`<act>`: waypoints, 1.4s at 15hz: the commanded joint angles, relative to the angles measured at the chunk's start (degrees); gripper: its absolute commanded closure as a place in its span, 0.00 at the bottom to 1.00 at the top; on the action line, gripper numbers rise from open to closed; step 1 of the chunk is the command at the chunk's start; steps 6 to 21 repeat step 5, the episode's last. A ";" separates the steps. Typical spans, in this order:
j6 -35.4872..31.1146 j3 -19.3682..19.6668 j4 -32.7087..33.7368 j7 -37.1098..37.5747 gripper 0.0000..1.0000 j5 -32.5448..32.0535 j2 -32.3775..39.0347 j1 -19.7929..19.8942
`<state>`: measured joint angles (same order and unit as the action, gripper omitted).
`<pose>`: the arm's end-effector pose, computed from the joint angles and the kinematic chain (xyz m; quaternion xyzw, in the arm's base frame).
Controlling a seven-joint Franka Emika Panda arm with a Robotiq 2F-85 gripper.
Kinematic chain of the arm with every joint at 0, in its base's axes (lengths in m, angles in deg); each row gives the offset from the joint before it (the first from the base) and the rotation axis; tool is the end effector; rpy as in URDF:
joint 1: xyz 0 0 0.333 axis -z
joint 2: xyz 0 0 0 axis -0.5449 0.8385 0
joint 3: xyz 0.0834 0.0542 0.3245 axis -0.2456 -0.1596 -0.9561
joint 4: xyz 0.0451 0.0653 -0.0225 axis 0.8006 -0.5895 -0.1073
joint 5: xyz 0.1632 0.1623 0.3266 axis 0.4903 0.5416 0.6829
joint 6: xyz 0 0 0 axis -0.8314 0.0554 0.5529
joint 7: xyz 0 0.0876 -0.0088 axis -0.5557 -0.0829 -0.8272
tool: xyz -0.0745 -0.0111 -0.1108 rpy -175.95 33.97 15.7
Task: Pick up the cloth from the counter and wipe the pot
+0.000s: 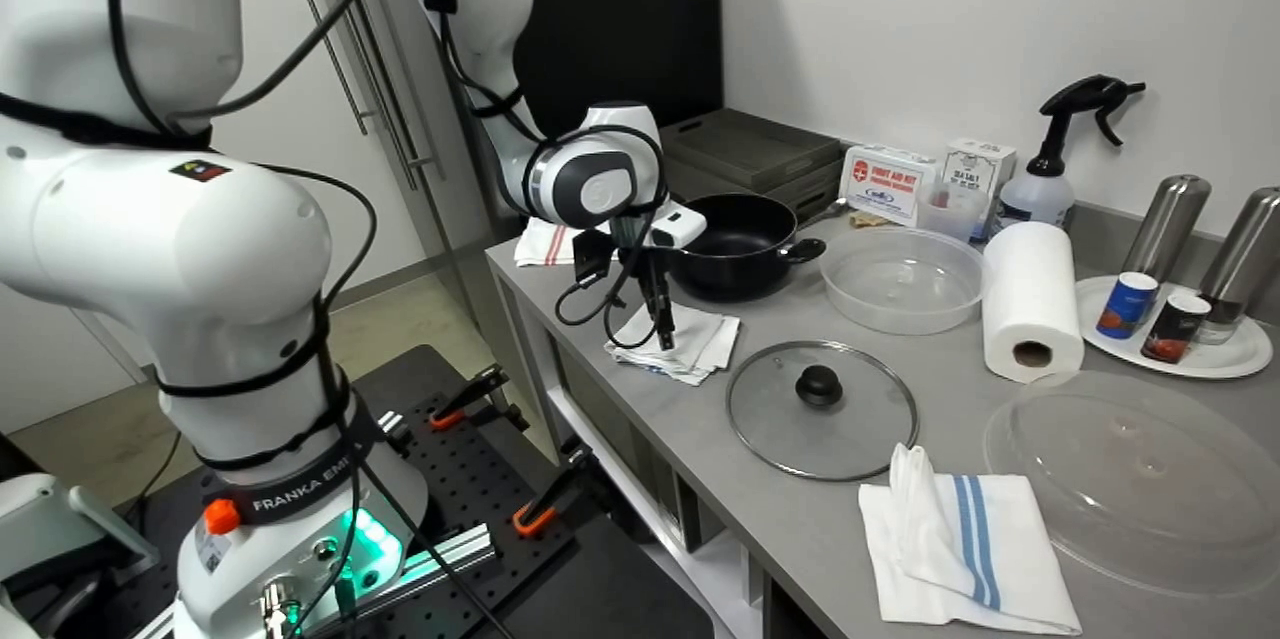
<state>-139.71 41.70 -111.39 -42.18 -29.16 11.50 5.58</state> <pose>0.4683 0.0268 0.0984 0.9556 -0.2881 0.0188 0.0594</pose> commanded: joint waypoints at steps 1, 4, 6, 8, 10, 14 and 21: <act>1.36 -1.38 0.27 1.83 0.00 -2.25 -1.08 1.71; 1.22 -2.57 0.01 1.31 0.00 -2.19 -1.65 2.88; 1.13 -2.92 -0.06 1.29 0.00 -2.09 -1.74 3.20; 1.13 -2.92 -0.06 1.29 0.00 -2.09 -1.74 3.20; 1.13 -2.92 -0.06 1.29 0.00 -2.09 -1.74 3.20; 1.13 -2.92 -0.06 1.29 0.00 -2.09 -1.74 3.20; 1.13 -2.92 -0.06 1.29 0.00 -2.09 -1.74 3.20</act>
